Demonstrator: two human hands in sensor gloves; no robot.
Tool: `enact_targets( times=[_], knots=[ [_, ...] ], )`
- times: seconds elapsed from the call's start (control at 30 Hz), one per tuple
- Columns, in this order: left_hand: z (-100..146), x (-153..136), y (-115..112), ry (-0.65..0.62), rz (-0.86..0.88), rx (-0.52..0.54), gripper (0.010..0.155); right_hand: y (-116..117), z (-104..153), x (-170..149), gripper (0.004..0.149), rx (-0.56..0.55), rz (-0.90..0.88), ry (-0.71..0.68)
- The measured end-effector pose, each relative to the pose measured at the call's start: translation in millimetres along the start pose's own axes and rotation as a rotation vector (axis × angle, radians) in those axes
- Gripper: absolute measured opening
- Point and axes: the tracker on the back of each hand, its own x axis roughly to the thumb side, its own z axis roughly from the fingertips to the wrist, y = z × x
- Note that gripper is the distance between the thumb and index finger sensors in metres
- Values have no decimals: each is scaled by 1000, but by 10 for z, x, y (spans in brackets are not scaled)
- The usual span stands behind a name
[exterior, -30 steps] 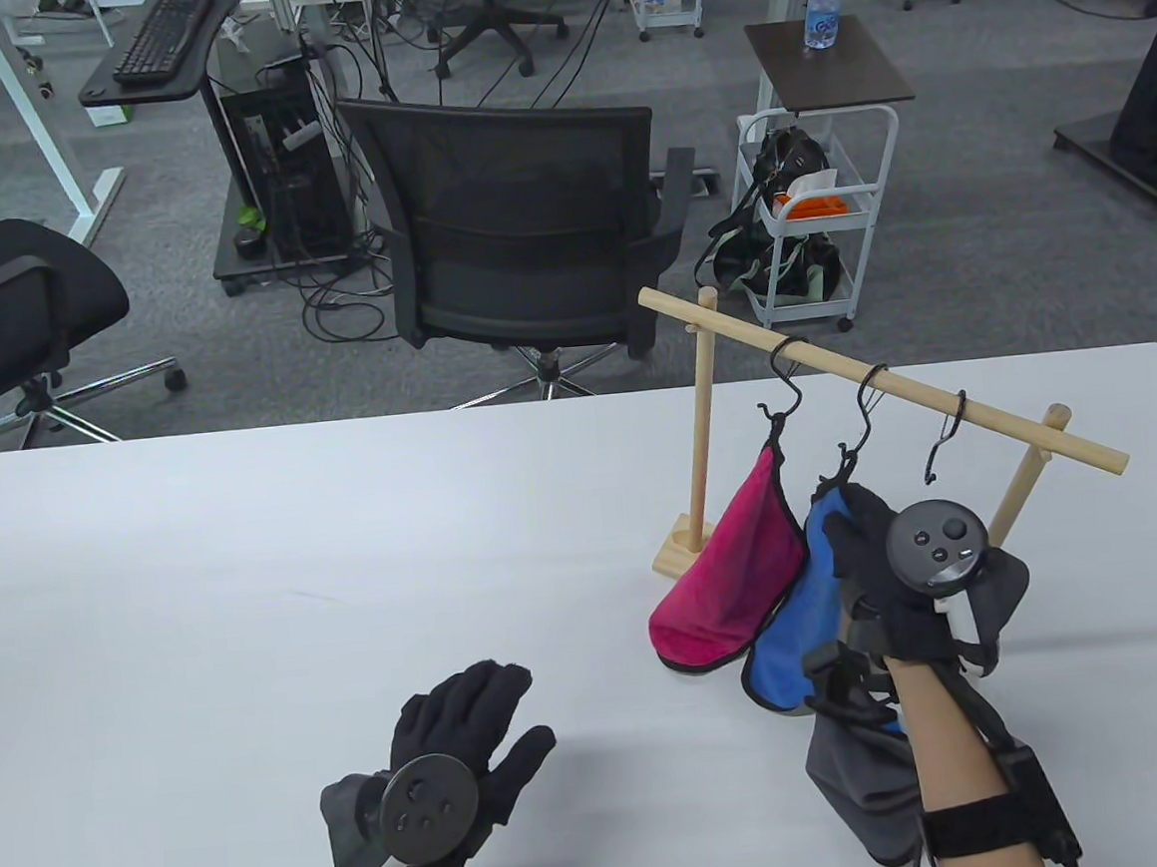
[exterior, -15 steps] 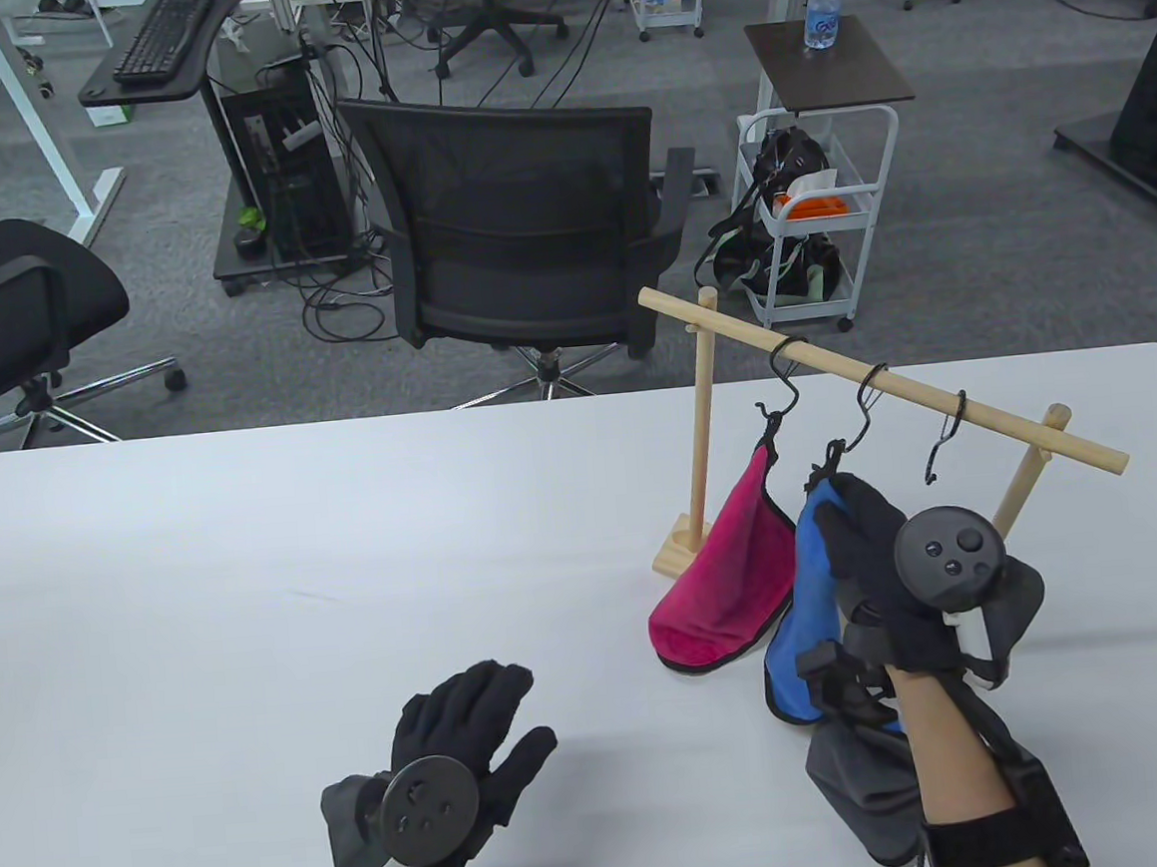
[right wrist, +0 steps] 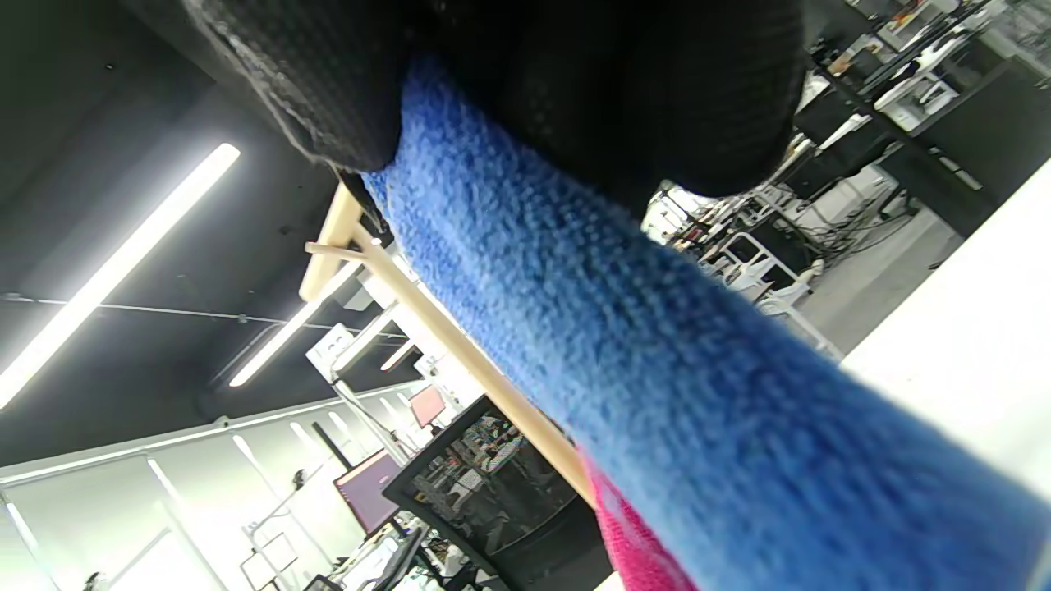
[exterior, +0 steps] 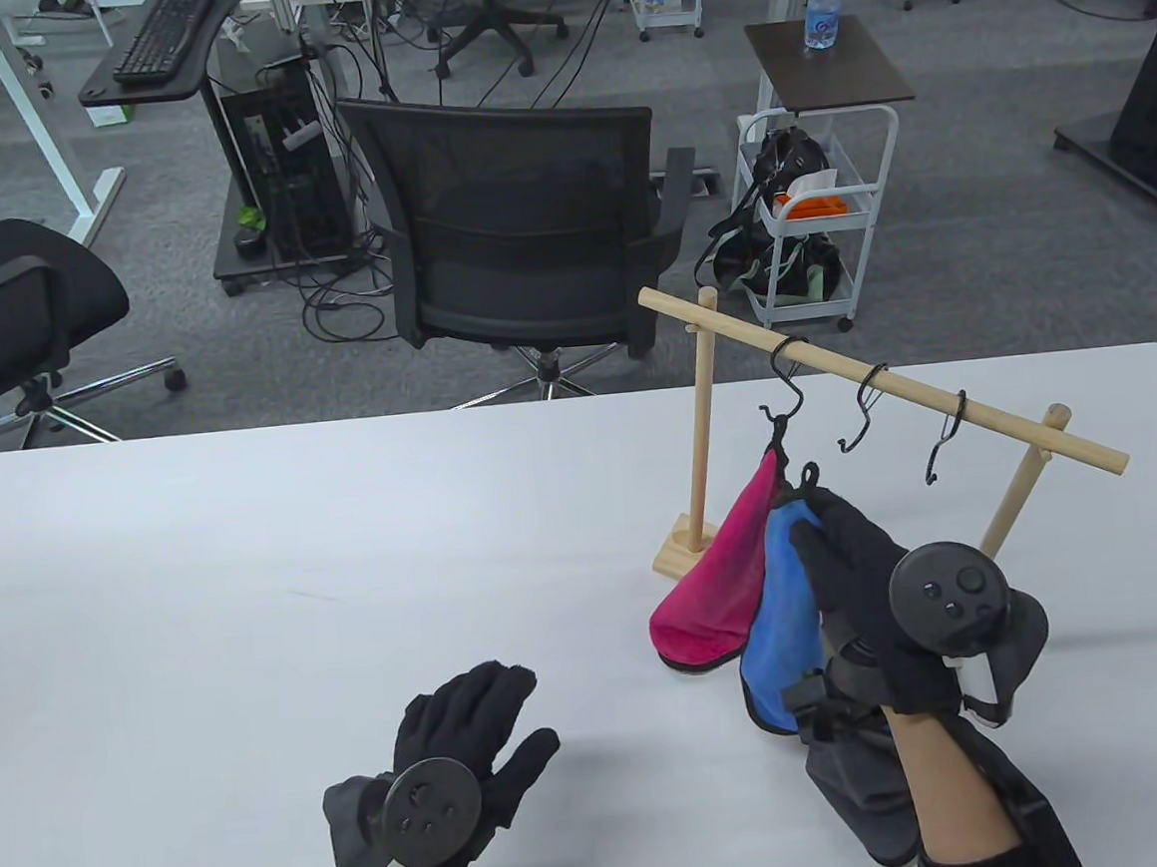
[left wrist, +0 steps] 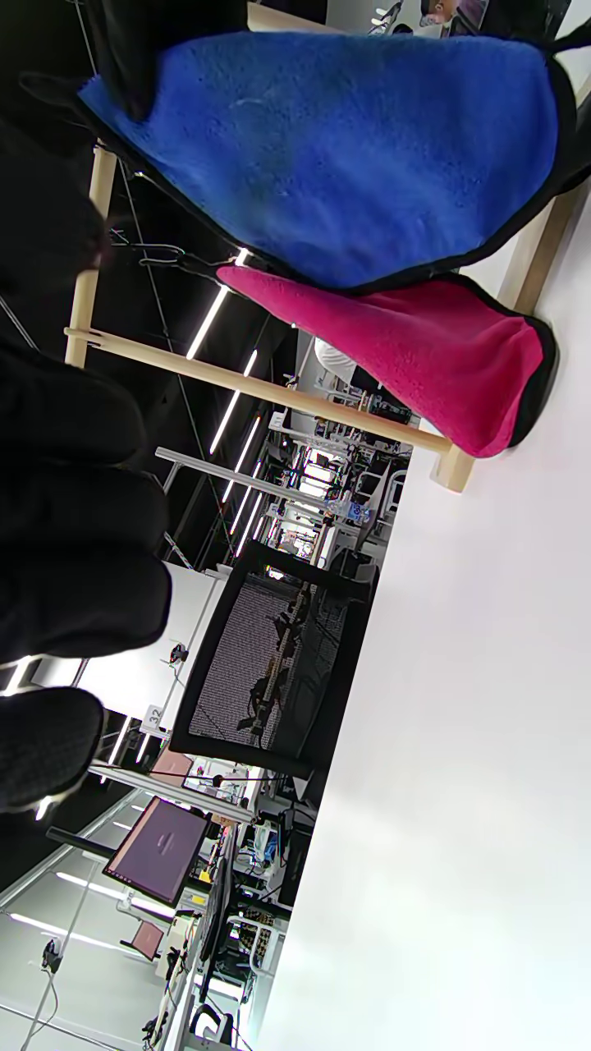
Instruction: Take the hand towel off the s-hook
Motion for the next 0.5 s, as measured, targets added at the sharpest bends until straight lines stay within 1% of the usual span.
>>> enact_targets(
  times=[0.2, 0.33, 0.5],
  knots=[
    [3, 4, 1, -2, 2, 5, 64, 15, 120, 155, 42, 27, -7, -67],
    [5, 7, 2, -2, 2, 7, 64, 89, 225, 221, 42, 67, -2, -108],
    [7, 3, 8, -1, 3, 11, 64, 227, 339, 212, 42, 131, 18, -136]
  ],
)
